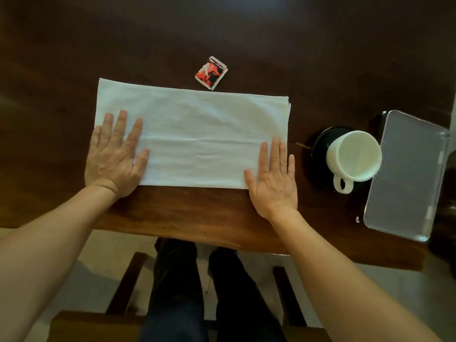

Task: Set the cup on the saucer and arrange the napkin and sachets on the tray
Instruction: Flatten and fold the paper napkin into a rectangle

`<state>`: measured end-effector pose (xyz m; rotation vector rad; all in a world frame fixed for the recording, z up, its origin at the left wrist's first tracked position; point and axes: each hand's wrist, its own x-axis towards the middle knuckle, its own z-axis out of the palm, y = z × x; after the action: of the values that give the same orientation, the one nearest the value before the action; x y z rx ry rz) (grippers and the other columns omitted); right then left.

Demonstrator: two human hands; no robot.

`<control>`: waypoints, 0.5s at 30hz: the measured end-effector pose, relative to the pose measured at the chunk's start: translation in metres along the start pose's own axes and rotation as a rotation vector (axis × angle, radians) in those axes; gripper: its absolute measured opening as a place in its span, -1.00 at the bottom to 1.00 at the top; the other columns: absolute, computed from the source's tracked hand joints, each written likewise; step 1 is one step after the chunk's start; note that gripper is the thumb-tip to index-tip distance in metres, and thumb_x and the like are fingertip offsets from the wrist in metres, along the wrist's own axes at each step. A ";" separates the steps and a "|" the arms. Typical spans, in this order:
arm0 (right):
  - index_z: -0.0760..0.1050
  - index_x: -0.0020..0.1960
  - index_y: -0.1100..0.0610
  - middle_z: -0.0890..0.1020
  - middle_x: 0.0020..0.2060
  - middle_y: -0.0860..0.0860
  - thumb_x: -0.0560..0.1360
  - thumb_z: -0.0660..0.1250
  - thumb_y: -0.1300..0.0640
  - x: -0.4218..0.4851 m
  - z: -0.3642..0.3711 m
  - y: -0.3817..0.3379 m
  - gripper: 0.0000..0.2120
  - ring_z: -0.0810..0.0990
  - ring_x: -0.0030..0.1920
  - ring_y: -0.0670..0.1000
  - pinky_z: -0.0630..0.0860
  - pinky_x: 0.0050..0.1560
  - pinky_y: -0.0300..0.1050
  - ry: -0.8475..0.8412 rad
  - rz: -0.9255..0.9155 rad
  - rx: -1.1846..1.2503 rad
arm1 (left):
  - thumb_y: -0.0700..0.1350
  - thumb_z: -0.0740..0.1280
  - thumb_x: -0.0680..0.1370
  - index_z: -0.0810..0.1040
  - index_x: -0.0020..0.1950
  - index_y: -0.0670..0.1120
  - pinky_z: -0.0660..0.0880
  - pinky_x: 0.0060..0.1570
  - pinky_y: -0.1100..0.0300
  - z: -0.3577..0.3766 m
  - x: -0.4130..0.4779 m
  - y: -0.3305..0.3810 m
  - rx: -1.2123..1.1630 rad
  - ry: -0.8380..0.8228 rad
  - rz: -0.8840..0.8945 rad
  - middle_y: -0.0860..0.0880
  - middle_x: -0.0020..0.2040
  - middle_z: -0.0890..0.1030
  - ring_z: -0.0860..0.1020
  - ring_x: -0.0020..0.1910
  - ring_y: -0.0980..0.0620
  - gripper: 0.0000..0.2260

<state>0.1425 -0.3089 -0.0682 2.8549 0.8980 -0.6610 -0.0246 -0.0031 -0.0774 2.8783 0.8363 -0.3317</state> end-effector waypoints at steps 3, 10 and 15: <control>-0.54 0.53 0.07 -0.48 0.52 0.10 0.61 -0.30 -0.30 0.000 -0.007 -0.002 -0.29 -0.49 0.52 0.10 -0.26 0.57 0.16 -0.053 0.022 -0.006 | 0.26 -0.13 0.62 -0.11 0.65 0.10 -0.20 0.56 -0.02 -0.001 0.003 -0.001 0.005 -0.007 0.005 -0.04 0.67 -0.13 -0.18 0.63 -0.08 -0.39; -0.38 0.58 -0.06 -0.23 0.60 0.17 0.60 0.06 -0.32 -0.005 -0.036 -0.040 -0.18 -0.14 0.58 0.27 0.17 0.46 0.32 -0.138 0.424 0.182 | 0.27 -0.17 0.63 -0.24 0.63 0.12 -0.24 0.57 -0.06 -0.006 0.004 -0.002 -0.004 -0.068 0.026 -0.03 0.65 -0.26 -0.28 0.61 -0.10 -0.39; -0.09 0.62 0.07 0.14 0.52 0.19 0.57 0.36 -0.09 -0.004 -0.057 -0.052 -0.16 0.22 0.45 0.26 0.42 0.28 0.13 0.086 0.725 0.603 | 0.31 -0.18 0.62 -0.37 0.60 0.09 -0.36 0.54 -0.04 -0.017 0.002 -0.009 -0.103 -0.201 0.115 -0.05 0.59 -0.44 -0.45 0.55 -0.09 -0.35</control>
<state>0.1318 -0.2570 -0.0118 3.3682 -0.4442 -0.7967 -0.0248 0.0088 -0.0621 2.7269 0.6314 -0.5369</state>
